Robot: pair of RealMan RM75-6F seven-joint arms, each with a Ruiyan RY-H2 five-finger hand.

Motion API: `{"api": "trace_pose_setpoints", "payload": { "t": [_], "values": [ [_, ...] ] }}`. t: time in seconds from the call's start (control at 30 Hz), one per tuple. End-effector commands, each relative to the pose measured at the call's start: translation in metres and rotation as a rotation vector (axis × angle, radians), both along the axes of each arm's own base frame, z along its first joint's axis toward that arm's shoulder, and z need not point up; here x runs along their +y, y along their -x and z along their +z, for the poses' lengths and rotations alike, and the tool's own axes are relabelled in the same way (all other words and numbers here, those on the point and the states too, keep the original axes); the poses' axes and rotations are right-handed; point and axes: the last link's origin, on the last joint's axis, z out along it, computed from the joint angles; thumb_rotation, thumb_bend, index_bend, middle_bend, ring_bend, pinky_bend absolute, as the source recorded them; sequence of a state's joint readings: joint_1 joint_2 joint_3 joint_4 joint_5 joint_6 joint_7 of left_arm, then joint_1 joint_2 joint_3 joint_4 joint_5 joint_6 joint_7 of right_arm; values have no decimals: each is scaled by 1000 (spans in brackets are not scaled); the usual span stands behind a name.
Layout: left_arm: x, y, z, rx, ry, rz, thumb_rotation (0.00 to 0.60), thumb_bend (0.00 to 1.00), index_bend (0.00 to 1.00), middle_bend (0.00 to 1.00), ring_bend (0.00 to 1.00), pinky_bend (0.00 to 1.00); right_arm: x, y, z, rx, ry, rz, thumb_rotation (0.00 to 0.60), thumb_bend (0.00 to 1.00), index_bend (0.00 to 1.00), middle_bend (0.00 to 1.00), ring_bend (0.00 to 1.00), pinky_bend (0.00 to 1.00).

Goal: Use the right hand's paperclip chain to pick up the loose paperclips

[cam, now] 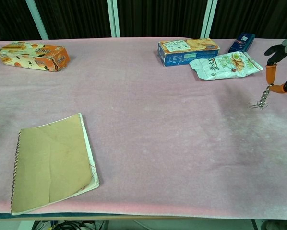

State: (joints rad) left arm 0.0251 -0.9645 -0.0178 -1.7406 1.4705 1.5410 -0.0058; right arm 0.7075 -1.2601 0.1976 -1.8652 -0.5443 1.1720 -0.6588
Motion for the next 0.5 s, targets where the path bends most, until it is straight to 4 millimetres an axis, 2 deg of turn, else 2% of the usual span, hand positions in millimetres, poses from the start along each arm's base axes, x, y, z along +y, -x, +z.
{"api": "trace_pose_setpoints", "payload": {
  "t": [0.03, 0.5],
  "values": [
    [0, 0, 0, 0, 0, 0, 600, 224, 30, 0, 0, 0, 1, -1, -4, 7, -13, 1, 600, 318, 575, 0, 7, 187],
    [0, 0, 0, -5, 2, 0, 600, 224, 30, 0, 0, 0, 7, -10, -30, 88, -64, 64, 600, 319, 575, 0, 6, 187]
  ]
}}
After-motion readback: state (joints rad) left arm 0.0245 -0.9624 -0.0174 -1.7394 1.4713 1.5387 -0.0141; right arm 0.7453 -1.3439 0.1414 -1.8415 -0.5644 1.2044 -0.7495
